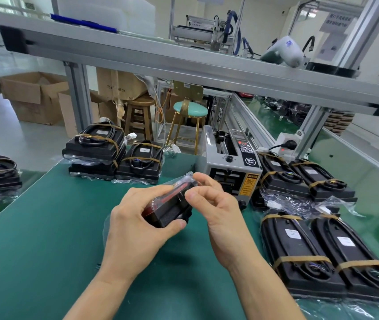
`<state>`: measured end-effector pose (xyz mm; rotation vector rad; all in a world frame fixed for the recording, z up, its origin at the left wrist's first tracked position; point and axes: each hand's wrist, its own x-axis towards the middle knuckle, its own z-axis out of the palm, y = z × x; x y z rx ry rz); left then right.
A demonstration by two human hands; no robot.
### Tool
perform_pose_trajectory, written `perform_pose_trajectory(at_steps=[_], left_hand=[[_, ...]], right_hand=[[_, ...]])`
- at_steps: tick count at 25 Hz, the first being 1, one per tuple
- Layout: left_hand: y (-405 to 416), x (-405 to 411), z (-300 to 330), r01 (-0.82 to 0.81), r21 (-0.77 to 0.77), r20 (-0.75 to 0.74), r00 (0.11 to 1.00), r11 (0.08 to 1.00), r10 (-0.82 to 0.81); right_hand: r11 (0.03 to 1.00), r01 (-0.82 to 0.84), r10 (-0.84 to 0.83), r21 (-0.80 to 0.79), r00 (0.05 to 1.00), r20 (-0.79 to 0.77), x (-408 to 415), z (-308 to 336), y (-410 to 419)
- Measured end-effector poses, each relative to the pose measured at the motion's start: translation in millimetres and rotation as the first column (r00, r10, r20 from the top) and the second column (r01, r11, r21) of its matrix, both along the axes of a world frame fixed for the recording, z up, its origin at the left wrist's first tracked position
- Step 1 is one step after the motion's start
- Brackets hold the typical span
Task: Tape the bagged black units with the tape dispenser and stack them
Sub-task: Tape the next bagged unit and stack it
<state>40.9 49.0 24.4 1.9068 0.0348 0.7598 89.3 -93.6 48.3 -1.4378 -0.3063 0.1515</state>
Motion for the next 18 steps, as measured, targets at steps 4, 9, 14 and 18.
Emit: perform_pose_trajectory(at_steps=[4, 9, 14, 18], left_hand=[[1, 0, -1, -0.005, -0.009, 0.001, 1.0, 1.0, 0.005], [1, 0, 1, -0.005, -0.007, 0.005, 1.0, 1.0, 0.005], [2, 0, 2, -0.001, -0.005, 0.013, 1.0, 1.0, 0.001], [2, -1, 3, 0.004, -0.011, 0.024, 1.0, 1.0, -0.004]], right_hand=[[0.999, 0.032, -0.032, -0.01, 0.999, 0.0, -1, 0, 5], [0.998, 0.062, -0.061, -0.015, 0.997, 0.04, -1, -2, 8], [0.991, 0.123, -0.12, -0.042, 0.99, 0.076, 0, -6, 13], [0.983, 0.16, -0.149, -0.086, 0.981, 0.123, 0, -9, 15]])
